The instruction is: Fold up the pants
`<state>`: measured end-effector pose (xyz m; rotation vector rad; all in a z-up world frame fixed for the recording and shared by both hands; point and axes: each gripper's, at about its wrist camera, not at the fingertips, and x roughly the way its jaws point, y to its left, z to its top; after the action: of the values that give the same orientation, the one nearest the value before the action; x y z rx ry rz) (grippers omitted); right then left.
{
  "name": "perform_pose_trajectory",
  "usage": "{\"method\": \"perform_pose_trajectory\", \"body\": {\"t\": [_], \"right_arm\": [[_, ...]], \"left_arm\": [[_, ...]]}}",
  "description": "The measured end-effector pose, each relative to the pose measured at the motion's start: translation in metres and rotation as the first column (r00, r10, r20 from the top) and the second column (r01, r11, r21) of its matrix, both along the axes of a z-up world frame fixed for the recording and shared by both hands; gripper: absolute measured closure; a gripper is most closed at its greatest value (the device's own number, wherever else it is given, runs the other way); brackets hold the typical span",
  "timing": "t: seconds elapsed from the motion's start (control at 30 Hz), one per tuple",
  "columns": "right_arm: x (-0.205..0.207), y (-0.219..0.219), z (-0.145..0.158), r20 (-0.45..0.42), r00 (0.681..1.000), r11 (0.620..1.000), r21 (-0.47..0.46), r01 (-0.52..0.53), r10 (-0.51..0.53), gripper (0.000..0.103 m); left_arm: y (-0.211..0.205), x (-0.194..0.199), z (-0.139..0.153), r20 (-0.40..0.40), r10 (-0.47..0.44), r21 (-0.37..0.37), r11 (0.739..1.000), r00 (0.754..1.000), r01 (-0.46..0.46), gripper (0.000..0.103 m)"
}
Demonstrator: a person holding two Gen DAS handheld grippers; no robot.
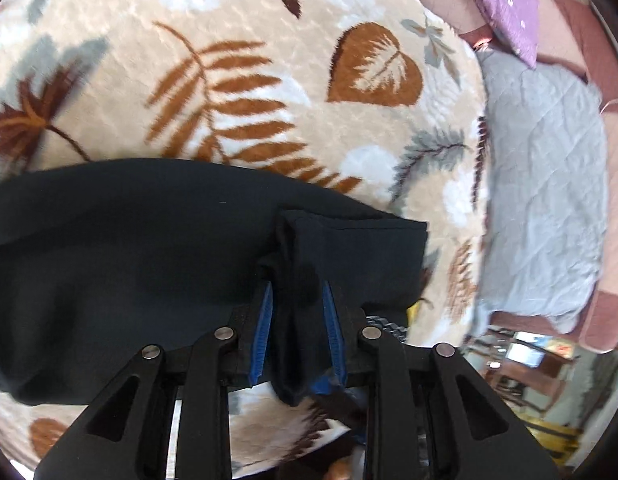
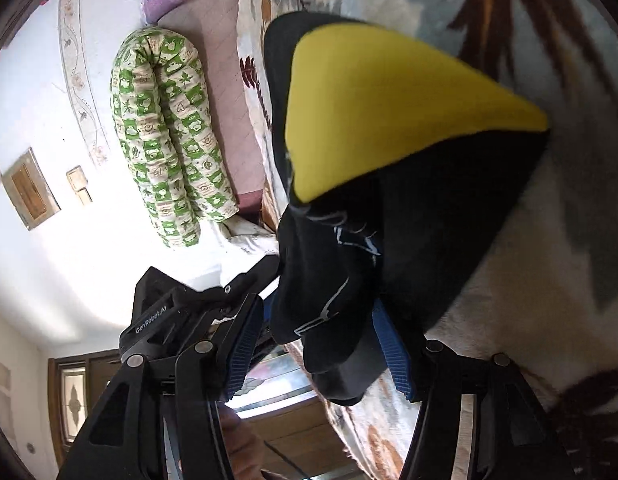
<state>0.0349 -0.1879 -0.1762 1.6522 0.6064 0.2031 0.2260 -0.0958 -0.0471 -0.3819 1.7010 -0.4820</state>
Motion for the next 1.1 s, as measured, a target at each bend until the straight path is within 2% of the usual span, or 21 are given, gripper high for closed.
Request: {"method": "perform_pose_trajectory", "body": {"t": [0.03, 0.1, 0.17, 0.2, 0.23, 0.3, 0.37, 0.43, 0.53, 0.6, 0.63, 0.73, 0.83, 0.9, 0.93, 0.97, 1.1], "right_arm": [[0.002, 0.001, -0.001, -0.008, 1.0, 1.0, -0.009, -0.006, 0.006, 0.048], [0.005, 0.003, -0.003, -0.014, 1.0, 1.0, -0.013, -0.002, 0.001, 0.056], [0.008, 0.002, -0.007, -0.022, 1.0, 1.0, -0.021, -0.009, 0.009, 0.075], [0.01, 0.002, -0.008, -0.025, 1.0, 1.0, -0.027, -0.015, 0.015, 0.082], [0.011, 0.002, -0.009, -0.027, 0.999, 0.999, -0.041, -0.022, 0.021, 0.091], [0.008, 0.003, -0.006, -0.013, 1.0, 0.998, -0.058, -0.02, 0.019, 0.092], [0.007, 0.006, 0.003, 0.012, 0.999, 0.995, -0.095, -0.034, 0.036, 0.092], [0.014, 0.015, 0.008, 0.034, 0.997, 0.991, -0.117, -0.071, 0.075, 0.092], [0.019, 0.022, -0.003, 0.002, 0.997, 0.989, -0.126, -0.077, 0.078, 0.092], [0.019, 0.022, -0.014, -0.022, 0.998, 0.99, -0.126, -0.066, 0.064, 0.095], [0.021, 0.022, -0.015, -0.023, 0.998, 0.988, -0.141, -0.067, 0.064, 0.096], [0.022, 0.021, -0.008, -0.024, 0.997, 0.985, -0.15, -0.083, 0.08, 0.086], [0.003, 0.008, 0.008, -0.03, 0.996, 0.983, -0.159, -0.089, 0.085, 0.082], [-0.015, -0.008, 0.019, -0.014, 1.0, 0.981, -0.194, -0.025, 0.023, 0.071], [-0.024, -0.019, 0.021, -0.011, 0.999, 0.982, -0.187, 0.028, -0.03, 0.057], [-0.029, -0.027, 0.02, -0.022, 0.998, 0.983, -0.174, 0.057, -0.061, 0.054], [-0.026, -0.046, 0.009, -0.043, 0.989, 0.985, -0.109, 0.135, -0.14, 0.055]], "left_arm": [[-0.001, 0.001, -0.003, -0.016, 0.01, -0.013, 1.0, 1.0, -0.011, 0.07], [-0.003, 0.003, -0.009, -0.039, 0.036, -0.032, 0.999, 0.999, -0.037, 0.067], [-0.006, 0.005, -0.01, -0.03, 0.036, -0.021, 0.999, 0.999, -0.036, 0.069], [-0.008, 0.005, -0.009, -0.022, 0.028, -0.018, 0.999, 0.999, -0.028, 0.085], [-0.01, 0.005, -0.007, 0.0, 0.001, -0.003, 1.0, 1.0, -0.001, 0.093], [-0.012, 0.003, 0.003, 0.062, -0.05, 0.036, 0.998, 0.997, 0.048, 0.093], [-0.013, 0.0, 0.014, 0.145, -0.099, 0.115, 0.99, 0.984, 0.083, 0.093], [-0.014, -0.002, 0.01, 0.166, -0.126, 0.174, 0.98, 0.978, 0.097, 0.093], [-0.015, -0.003, -0.004, 0.177, -0.157, 0.215, 0.97, 0.972, 0.118, 0.093], [-0.015, -0.003, -0.009, 0.185, -0.152, 0.219, 0.969, 0.971, 0.11, 0.093], [-0.013, -0.004, -0.008, 0.189, -0.143, 0.211, 0.972, 0.972, 0.102, 0.093], [-0.005, -0.005, -0.001, 0.193, -0.12, 0.173, 0.981, 0.974, 0.086, 0.093], [0.003, -0.006, 0.0, 0.179, -0.081, 0.136, 0.989, 0.98, 0.057, 0.093], [0.004, -0.006, -0.003, 0.167, -0.054, 0.131, 0.991, 0.984, 0.032, 0.093], [0.004, -0.006, -0.003, 0.163, -0.039, 0.129, 0.991, 0.986, 0.018, 0.093], [0.004, -0.006, -0.003, 0.162, -0.03, 0.127, 0.992, 0.986, 0.01, 0.093], [0.001, -0.01, -0.001, 0.163, -0.017, 0.137, 0.991, 0.986, -0.005, 0.093]]}}
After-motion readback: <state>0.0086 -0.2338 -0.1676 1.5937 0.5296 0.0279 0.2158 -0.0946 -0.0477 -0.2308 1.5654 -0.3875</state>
